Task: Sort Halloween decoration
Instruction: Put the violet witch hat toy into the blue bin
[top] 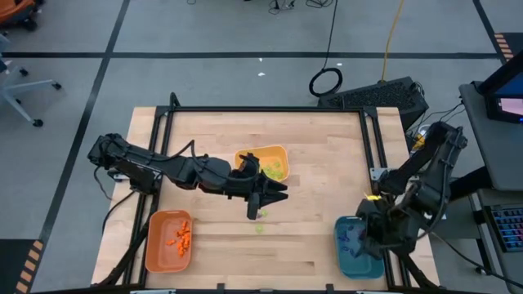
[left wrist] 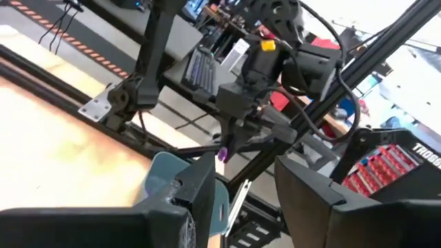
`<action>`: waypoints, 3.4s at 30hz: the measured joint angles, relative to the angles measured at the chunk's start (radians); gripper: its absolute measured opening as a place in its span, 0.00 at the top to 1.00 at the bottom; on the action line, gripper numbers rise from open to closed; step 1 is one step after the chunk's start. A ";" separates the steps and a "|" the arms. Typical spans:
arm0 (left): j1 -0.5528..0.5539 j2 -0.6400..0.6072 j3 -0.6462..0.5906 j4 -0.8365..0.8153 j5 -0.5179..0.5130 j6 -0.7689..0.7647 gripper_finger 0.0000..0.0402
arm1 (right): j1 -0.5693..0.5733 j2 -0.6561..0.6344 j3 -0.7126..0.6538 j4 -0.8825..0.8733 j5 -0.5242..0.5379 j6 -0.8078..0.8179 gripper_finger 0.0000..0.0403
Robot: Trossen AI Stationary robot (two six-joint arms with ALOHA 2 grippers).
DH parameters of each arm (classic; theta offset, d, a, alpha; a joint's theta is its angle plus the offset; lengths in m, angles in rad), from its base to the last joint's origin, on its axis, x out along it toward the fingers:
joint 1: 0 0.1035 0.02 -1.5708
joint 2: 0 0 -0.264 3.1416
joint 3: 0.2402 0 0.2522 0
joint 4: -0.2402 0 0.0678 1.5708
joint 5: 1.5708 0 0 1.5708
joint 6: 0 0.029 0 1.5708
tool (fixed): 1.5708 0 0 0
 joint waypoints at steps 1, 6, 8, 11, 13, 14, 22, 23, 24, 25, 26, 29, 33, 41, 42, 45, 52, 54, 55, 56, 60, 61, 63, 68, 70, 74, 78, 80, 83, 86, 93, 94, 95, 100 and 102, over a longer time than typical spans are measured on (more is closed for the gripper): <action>0.000 0.000 0.000 -0.005 0.000 0.000 0.62 | 0.014 0.005 0.000 -0.015 0.000 0.022 1.00; 0.000 0.000 0.000 -0.052 0.000 0.000 0.62 | 0.067 0.042 0.000 -0.094 -0.006 0.113 1.00; 0.000 0.000 0.000 -0.060 0.000 0.000 0.62 | 0.078 0.064 0.000 -0.117 -0.019 0.123 1.00; 0.000 0.000 0.000 -0.080 0.000 0.000 0.62 | 0.082 0.105 0.000 -0.153 -0.028 0.122 1.00; 0.000 0.000 0.000 -0.087 0.000 0.000 0.62 | 0.081 0.131 -0.010 -0.166 -0.027 0.122 1.00; 0.000 0.000 0.000 -0.088 0.000 0.000 0.62 | 0.081 0.140 -0.023 -0.159 -0.027 0.122 1.00; 0.000 0.000 0.000 -0.093 0.000 -0.002 0.62 | 0.085 0.162 -0.220 0.130 -0.108 0.125 1.00; -0.001 0.000 0.000 -0.093 0.000 -0.002 0.62 | 0.085 0.162 -0.244 0.168 -0.117 0.125 1.00; -0.002 0.000 0.000 -0.093 0.001 -0.002 0.62 | 0.085 0.162 -0.265 0.198 -0.129 0.125 1.00; -0.003 0.000 0.000 -0.093 0.002 -0.002 0.62 | 0.085 0.162 -0.285 0.223 -0.132 0.125 1.00; -0.005 0.000 0.000 -0.093 0.002 -0.001 0.62 | 0.084 0.162 -0.305 0.246 -0.131 0.127 1.00; -0.014 0.000 0.000 -0.092 0.003 -0.001 0.62 | 0.084 0.162 -0.365 0.315 -0.131 0.148 1.00; -0.026 0.000 0.000 -0.092 0.006 -0.001 0.62 | 0.084 0.162 -0.452 0.464 -0.156 0.150 1.00; -0.043 0.000 0.000 -0.118 0.006 -0.001 0.63 | 0.084 0.162 -0.523 0.571 -0.159 0.194 0.98; -0.045 0.000 0.000 -0.125 0.006 -0.001 0.62 | 0.084 0.162 -0.523 0.572 -0.157 0.194 0.97; -0.046 0.000 0.000 -0.139 0.006 -0.001 0.62 | 0.084 0.162 -0.523 0.573 -0.157 0.198 0.92; -0.046 0.000 0.000 -0.189 -0.002 -0.002 0.63 | 0.084 0.157 -0.523 0.581 -0.210 0.228 0.76; -0.048 0.000 0.000 -0.222 -0.003 -0.004 0.63 | 0.084 0.134 -0.523 0.587 -0.210 0.253 0.71; -0.051 0.000 0.000 -0.240 -0.005 -0.017 0.63 | 0.084 0.115 -0.523 0.594 -0.210 0.259 0.69; -0.053 0.000 0.000 -0.272 -0.009 -0.039 0.63 | 0.084 0.095 -0.518 0.592 -0.208 0.262 0.68; -0.061 0.000 0.000 -0.493 -0.021 -0.183 0.63 | 0.084 0.012 -0.455 0.500 -0.195 0.259 0.64; -0.062 0.003 0.000 -0.551 -0.021 -0.207 0.63 | 0.084 -0.007 -0.435 0.472 -0.176 0.252 0.64; -0.064 0.013 0.000 -0.649 -0.022 -0.237 0.63 | 0.084 -0.044 -0.394 0.419 -0.135 0.224 0.64; -0.080 0.050 -0.033 -0.747 -0.030 -0.234 0.63 | 0.082 -0.116 -0.303 0.355 0.040 0.129 0.66; -0.082 0.062 -0.078 -0.733 -0.020 -0.244 0.63 | 0.082 -0.139 -0.273 0.348 0.128 0.073 0.66; -0.083 0.096 -0.141 -0.701 0.000 -0.328 0.63 | 0.072 -0.177 -0.234 0.347 0.271 -0.034 0.66; -0.086 0.142 -0.145 -0.678 -0.020 -0.318 0.63 | 0.038 -0.209 -0.230 0.344 0.319 -0.124 0.66; -0.089 0.167 -0.141 -0.581 -0.030 -0.226 0.63 | 0.017 -0.224 -0.230 0.331 0.319 -0.177 0.66; -0.096 0.204 -0.143 -0.530 -0.045 -0.127 0.63 | -0.012 -0.247 -0.230 0.315 0.319 -0.254 0.66; -0.102 0.246 -0.143 -0.495 -0.052 -0.076 0.63 | -0.035 -0.270 -0.230 0.291 0.319 -0.317 0.66; -0.113 0.328 -0.142 -0.435 -0.051 -0.026 0.63 | -0.067 -0.334 -0.230 0.237 0.320 -0.427 0.66; -0.115 0.332 -0.143 -0.443 -0.051 -0.025 0.63 | -0.072 -0.343 -0.230 0.226 0.320 -0.438 0.66; -0.115 0.339 -0.143 -0.432 -0.051 -0.025 0.63 | -0.076 -0.352 -0.230 0.218 0.321 -0.449 0.66; -0.118 0.359 -0.142 -0.462 -0.060 -0.026 0.63 | -0.099 -0.384 -0.230 0.180 0.323 -0.512 0.66; -0.118 0.364 -0.142 -0.485 -0.068 -0.026 0.63 | -0.108 -0.393 -0.230 0.169 0.323 -0.537 0.66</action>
